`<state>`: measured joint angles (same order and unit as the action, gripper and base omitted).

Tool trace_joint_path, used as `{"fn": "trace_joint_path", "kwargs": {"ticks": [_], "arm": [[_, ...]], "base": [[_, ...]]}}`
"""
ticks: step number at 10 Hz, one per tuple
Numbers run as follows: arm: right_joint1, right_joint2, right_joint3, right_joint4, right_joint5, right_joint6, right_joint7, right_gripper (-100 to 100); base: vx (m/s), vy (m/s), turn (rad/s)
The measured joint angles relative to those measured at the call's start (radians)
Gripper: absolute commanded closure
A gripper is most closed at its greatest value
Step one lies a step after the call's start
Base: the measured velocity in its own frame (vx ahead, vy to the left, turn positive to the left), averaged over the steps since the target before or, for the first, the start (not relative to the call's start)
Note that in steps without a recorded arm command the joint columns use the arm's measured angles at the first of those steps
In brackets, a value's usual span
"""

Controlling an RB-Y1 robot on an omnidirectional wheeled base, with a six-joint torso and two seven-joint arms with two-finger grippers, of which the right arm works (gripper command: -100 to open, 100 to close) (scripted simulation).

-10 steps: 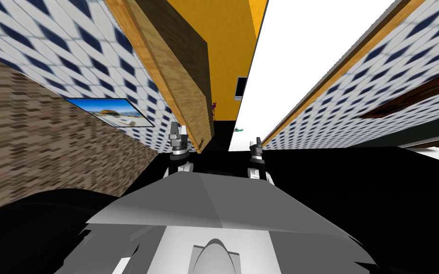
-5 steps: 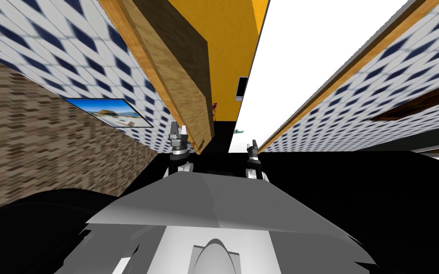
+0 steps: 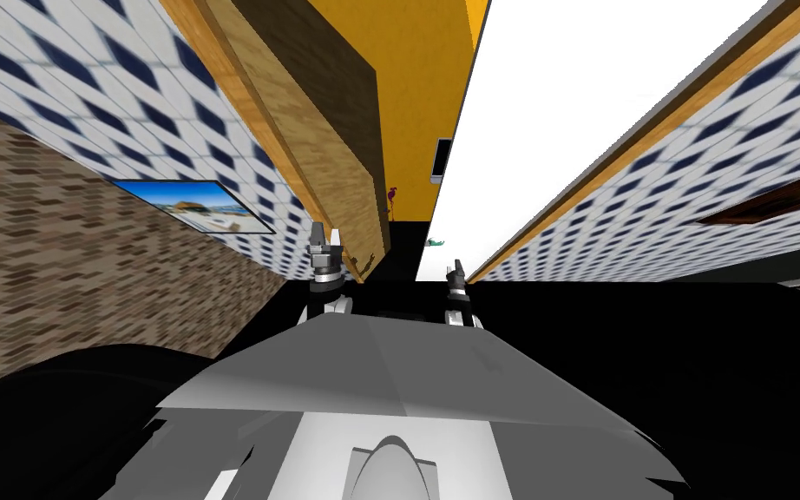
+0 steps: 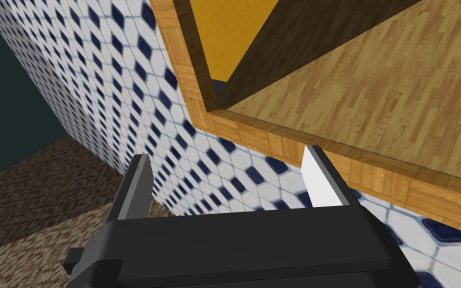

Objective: Push the door open

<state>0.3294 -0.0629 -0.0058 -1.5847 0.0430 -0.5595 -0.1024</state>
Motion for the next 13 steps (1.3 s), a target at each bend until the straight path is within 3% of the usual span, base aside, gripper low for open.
{"fn": "trace_joint_path", "kwargs": {"ticks": [13], "arm": [[-0.077,0.006,0.030,0.326,-0.008,-0.102,0.027,-100]], "base": [[0.084,-0.057,0.037]]}}
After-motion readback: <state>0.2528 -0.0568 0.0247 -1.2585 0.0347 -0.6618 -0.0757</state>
